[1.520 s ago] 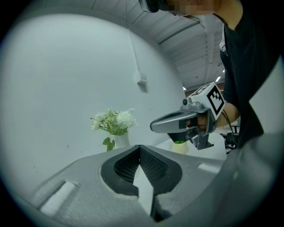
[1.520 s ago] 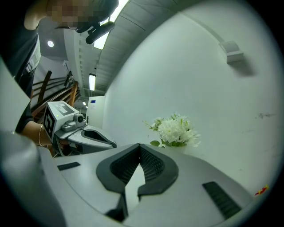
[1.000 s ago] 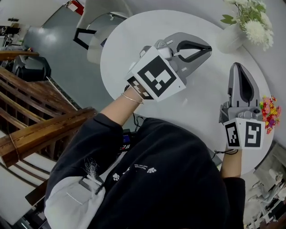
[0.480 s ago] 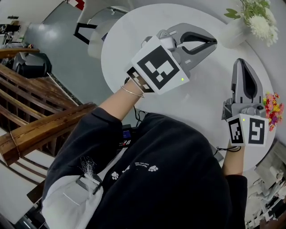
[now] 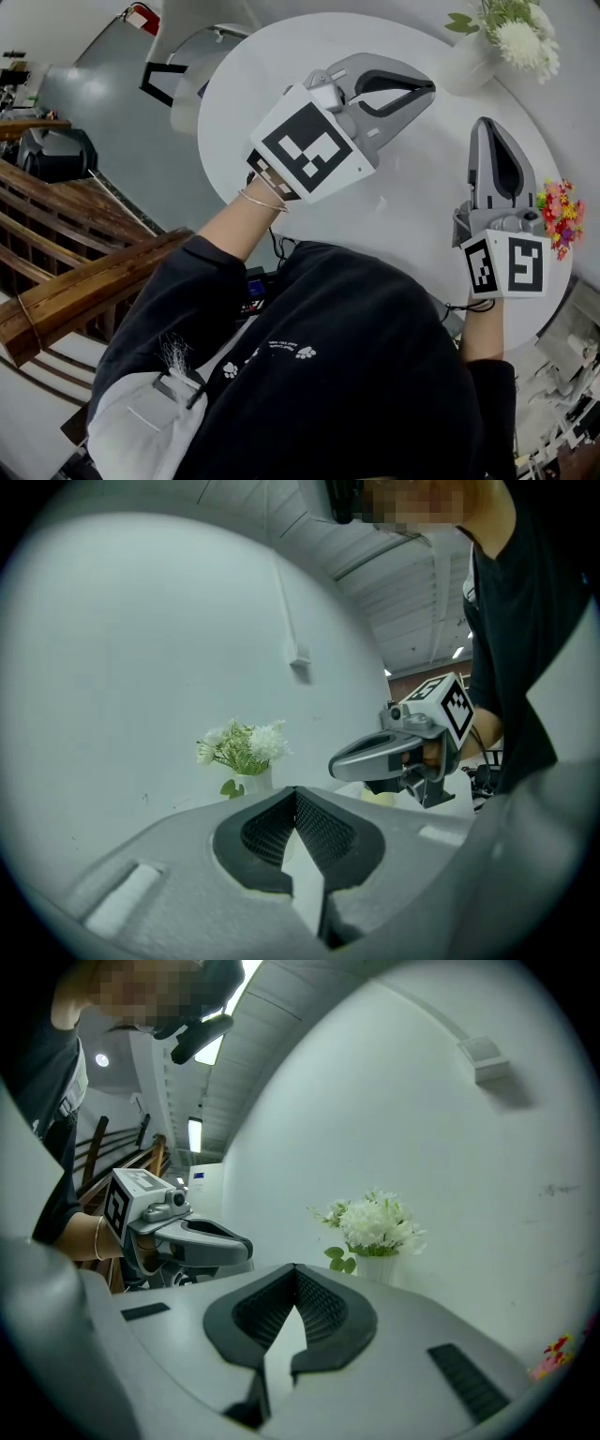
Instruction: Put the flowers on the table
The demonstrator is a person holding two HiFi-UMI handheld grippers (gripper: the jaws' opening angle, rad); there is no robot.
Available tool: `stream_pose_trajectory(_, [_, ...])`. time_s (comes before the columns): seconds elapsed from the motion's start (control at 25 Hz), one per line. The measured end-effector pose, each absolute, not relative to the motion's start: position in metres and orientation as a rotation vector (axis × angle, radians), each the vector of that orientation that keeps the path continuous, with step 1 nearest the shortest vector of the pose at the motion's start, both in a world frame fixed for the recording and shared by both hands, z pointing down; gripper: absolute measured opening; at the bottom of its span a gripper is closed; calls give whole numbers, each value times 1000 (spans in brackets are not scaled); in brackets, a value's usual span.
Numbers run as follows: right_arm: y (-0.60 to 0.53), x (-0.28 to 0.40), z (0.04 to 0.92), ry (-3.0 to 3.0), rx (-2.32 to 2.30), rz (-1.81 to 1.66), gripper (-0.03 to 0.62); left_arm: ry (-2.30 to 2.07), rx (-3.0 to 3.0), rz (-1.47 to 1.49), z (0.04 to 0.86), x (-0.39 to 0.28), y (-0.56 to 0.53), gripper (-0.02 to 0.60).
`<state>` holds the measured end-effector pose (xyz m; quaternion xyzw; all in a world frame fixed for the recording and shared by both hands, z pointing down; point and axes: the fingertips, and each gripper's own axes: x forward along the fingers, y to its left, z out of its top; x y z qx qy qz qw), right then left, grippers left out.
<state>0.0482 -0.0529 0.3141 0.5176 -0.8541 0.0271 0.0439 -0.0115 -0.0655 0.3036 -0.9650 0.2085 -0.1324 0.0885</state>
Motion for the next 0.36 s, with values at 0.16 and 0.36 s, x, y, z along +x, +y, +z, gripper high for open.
stream_pose_trajectory(0.16, [-51,53,316,-2591,1604,94,11,619,-2878,-394,307,-9,-64,-2])
stream_pose_trajectory(0.36, [-48,55,318,-2577,1618,110,11,632,-2893,-399,312,-9,-59,-2])
